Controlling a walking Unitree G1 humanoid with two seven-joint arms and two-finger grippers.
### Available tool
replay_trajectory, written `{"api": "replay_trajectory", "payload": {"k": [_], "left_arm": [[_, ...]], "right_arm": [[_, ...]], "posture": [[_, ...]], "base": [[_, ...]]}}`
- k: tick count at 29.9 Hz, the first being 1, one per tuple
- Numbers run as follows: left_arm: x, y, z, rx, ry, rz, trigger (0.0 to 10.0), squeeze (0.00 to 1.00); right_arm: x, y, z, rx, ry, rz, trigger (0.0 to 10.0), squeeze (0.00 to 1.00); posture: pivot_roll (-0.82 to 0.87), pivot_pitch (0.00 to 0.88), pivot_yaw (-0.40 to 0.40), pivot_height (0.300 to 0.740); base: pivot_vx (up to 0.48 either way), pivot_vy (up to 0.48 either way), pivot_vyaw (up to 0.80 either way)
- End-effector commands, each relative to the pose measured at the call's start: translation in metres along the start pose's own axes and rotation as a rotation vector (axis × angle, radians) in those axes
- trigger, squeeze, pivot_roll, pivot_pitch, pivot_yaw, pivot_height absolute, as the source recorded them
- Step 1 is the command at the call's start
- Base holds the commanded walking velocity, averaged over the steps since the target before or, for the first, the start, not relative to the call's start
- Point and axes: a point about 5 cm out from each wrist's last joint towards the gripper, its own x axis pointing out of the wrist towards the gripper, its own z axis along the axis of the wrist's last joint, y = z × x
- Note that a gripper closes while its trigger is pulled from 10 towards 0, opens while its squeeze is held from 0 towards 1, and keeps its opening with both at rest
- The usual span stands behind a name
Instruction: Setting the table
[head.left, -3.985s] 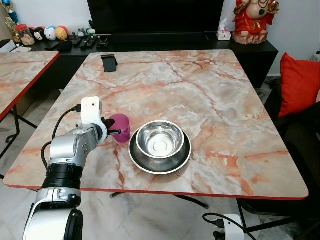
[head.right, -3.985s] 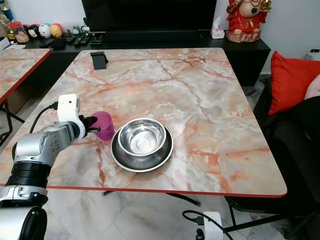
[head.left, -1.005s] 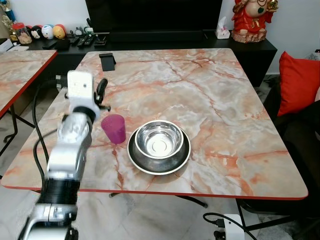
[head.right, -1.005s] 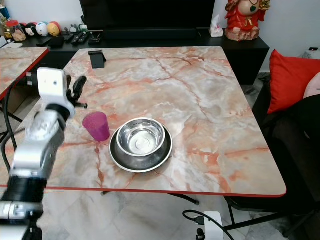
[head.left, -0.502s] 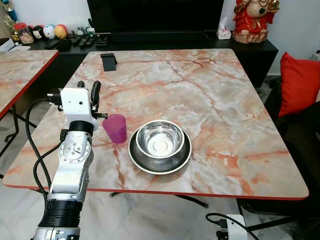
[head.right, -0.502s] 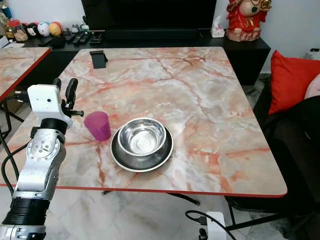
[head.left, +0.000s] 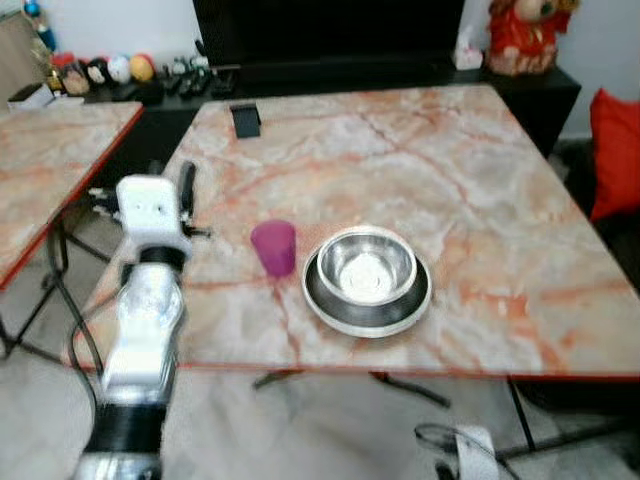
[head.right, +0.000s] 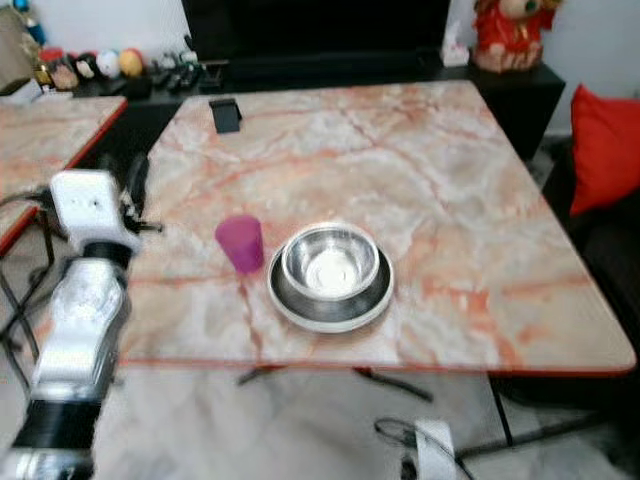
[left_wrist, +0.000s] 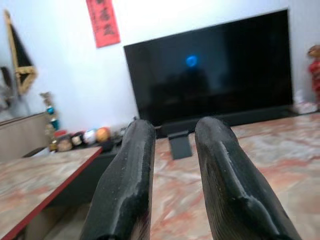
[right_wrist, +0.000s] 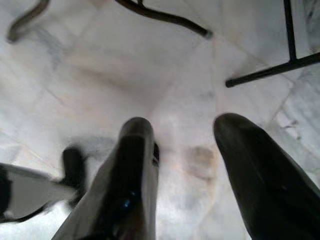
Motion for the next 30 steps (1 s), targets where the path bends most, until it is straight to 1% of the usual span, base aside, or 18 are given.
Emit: {"api": "replay_trajectory", "payload": {"k": [1, 26, 30], "left_arm": [[0.0029, 0.0091, 0.0041, 0.013, -0.018, 0.029, 10.0, 0.00], [0.0011, 0.0120, 0.0047, 0.013, -0.024, 0.059, 10.0, 0.00], [-0.0007, 0.0149, 0.0048, 0.024, -0.027, 0.075, 10.0, 0.00]], "right_arm": [[0.0010, 0.0064, 0.0029, 0.010, -0.004, 0.011, 10.0, 0.00], [0.0008, 0.0096, 0.0011, -0.002, 0.003, 0.020, 10.0, 0.00], [0.0010, 0.0117, 0.0022, -0.007, 0.000, 0.026, 10.0, 0.00]], "posture": [[-0.07, 0.000, 0.047, 0.740], [-0.06, 0.000, 0.048, 0.740], [-0.06, 0.000, 0.053, 0.740]], "base": [[0.000, 0.398, 0.00], [0.000, 0.402, 0.00], [0.000, 0.401, 0.00]]}}
